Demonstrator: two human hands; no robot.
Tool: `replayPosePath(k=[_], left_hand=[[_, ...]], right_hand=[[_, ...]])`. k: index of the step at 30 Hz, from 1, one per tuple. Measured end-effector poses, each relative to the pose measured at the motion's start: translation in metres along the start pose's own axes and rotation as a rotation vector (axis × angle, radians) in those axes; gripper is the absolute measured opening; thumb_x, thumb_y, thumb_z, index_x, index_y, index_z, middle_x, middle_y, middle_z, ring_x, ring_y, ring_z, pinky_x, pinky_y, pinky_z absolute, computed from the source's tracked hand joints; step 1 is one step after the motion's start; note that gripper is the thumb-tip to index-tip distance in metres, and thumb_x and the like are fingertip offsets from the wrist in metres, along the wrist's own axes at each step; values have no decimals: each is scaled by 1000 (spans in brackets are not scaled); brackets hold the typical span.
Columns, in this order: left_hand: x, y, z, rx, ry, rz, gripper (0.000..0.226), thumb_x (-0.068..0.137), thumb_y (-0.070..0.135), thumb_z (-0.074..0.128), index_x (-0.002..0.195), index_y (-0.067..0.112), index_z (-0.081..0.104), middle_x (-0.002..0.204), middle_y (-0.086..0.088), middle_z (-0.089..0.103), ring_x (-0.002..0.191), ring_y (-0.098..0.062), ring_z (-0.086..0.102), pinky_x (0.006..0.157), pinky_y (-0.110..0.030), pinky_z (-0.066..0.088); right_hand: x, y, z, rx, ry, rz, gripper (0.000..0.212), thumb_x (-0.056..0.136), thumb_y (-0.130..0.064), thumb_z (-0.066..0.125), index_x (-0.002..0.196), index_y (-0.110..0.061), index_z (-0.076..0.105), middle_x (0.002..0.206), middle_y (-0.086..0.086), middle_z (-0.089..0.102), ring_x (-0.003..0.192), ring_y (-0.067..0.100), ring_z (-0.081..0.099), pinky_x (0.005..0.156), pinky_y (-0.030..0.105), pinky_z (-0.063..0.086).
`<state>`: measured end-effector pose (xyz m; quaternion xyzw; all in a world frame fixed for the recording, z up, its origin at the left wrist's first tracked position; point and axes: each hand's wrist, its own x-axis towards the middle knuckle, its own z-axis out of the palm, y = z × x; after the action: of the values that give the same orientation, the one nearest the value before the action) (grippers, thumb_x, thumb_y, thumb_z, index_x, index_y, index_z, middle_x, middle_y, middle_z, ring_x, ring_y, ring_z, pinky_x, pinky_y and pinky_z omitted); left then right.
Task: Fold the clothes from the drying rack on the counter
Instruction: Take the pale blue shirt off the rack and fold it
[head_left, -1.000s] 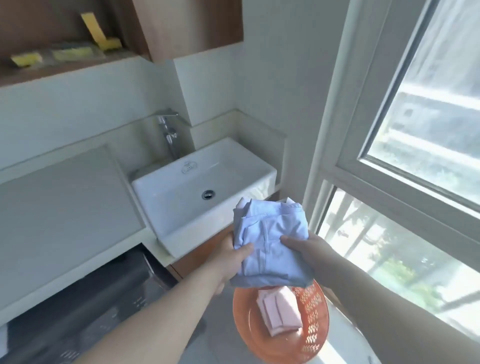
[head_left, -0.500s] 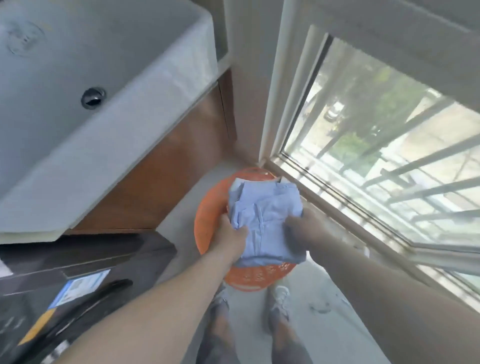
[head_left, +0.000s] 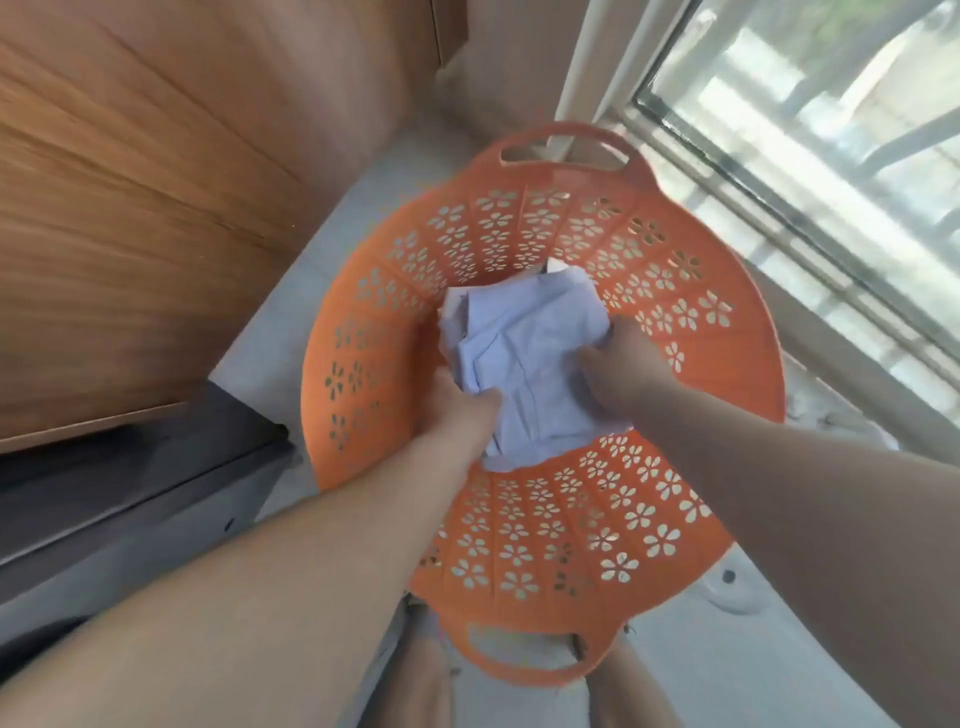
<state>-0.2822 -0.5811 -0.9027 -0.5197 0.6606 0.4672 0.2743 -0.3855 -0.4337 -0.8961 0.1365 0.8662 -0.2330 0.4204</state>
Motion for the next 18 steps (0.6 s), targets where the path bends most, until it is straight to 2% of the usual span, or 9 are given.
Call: replayPosePath(k=[4,7,9,12,13,15,18], left_hand=[[54,-10,23,11,-9,24,57,84,27,73,137,18,53,126,-4,65,113,-27,63,100,-41,52],[83,-18,33,62,-10,60,77,72,33,68,145,29,44,130,2,64,112,-23,64,99,-40,54],[103,-25,38,101,-3,48,81,67,34,67,144,30,45,131,2,65,113,-23,65,99,-40,54],[121,-29,45,163,22,37,73,67,32,70,137,23,52,130,-3,66,114,-27,66,99,-42,54],[126,-31,46,189,35,33,70,69,32,72,136,22,53,130,-4,66,115,-28,66,99,-42,54],[134,-32,49,233,55,12,67,72,32,73,135,20,52,131,-6,65,115,-31,66,98,-43,54],[142,-37,51,301,65,17,72,72,34,71,139,24,48,134,-6,64,115,-33,66,97,-43,55]], right_hand=[[61,15,26,-72,27,-20,40,93,-26,55,128,-8,53,120,14,65,111,37,62,80,32,36],[86,20,38,-137,41,-45,44,95,-25,54,135,-11,46,127,16,62,117,37,58,82,32,36],[97,23,48,-173,30,-58,48,94,-24,55,139,-11,42,132,18,58,122,37,55,89,36,41],[102,28,65,-245,84,-239,52,86,-23,54,136,-16,42,133,13,51,125,39,50,103,44,43],[100,29,70,-267,83,-300,55,81,-26,53,134,-20,40,133,10,47,123,39,50,102,47,46],[97,29,80,-293,33,-353,70,78,-32,58,141,-26,28,147,8,34,124,44,48,101,51,47],[105,34,91,-364,-14,-303,85,86,-34,57,156,-29,11,165,6,4,136,46,41,107,48,42]])
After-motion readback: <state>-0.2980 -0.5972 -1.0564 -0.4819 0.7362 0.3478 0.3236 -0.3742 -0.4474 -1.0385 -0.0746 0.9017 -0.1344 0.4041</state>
